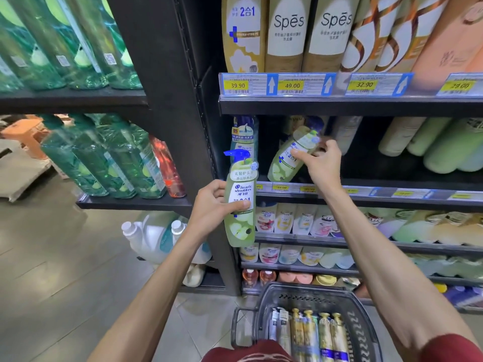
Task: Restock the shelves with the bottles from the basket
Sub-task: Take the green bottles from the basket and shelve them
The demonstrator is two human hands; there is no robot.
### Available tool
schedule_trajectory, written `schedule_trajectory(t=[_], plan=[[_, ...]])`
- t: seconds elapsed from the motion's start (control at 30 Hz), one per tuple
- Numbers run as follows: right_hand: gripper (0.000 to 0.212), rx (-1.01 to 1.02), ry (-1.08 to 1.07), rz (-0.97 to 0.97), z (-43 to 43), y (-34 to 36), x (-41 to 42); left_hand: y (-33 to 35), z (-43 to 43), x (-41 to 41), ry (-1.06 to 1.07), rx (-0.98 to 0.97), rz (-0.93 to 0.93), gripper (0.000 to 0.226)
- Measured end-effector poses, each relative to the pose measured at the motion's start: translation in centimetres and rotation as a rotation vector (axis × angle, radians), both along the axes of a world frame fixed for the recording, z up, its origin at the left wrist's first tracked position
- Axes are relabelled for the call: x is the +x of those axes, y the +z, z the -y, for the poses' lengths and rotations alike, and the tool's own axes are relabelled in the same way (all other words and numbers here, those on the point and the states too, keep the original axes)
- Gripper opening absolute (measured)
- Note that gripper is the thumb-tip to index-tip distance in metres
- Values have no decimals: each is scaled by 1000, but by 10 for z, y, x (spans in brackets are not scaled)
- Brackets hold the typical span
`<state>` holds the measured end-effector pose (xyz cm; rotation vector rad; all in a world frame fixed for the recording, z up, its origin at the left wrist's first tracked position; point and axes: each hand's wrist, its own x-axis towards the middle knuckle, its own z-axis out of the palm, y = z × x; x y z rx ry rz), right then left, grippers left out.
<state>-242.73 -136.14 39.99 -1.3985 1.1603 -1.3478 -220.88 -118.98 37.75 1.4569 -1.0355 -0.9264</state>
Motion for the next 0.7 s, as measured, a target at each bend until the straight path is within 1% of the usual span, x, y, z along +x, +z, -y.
schedule_trajectory(t=[0.07, 0.17, 0.3, 0.37, 0.43, 0.47, 0.53, 0.6, 0.7], plan=[[46, 8, 4, -106, 6, 5, 2, 0, 1, 1, -6, -2, 2, 56], [56, 16, 39, -337, 16, 12, 8, -3, 1, 1, -2, -2, 4, 60], [65, -56, 39, -500, 15, 17, 18, -6, 1, 1, -2, 13, 14, 60], [63, -73, 45, -550, 14, 12, 17, -8, 1, 2, -6, 17, 19, 59], [53, -48, 79, -616, 13, 3, 15, -10, 1, 4, -6, 15, 18, 60], [52, -29, 111, -630, 11, -2, 14, -10, 2, 5, -4, 15, 15, 61], [60, 2, 166, -590, 8, -13, 13, -11, 2, 5, 0, 13, 9, 61], [57, 33, 182, -532, 2, -19, 13, -11, 1, 6, 3, 17, 6, 61], [55, 55, 168, -532, 0, -26, 15, -12, 1, 6, 3, 19, 5, 62]])
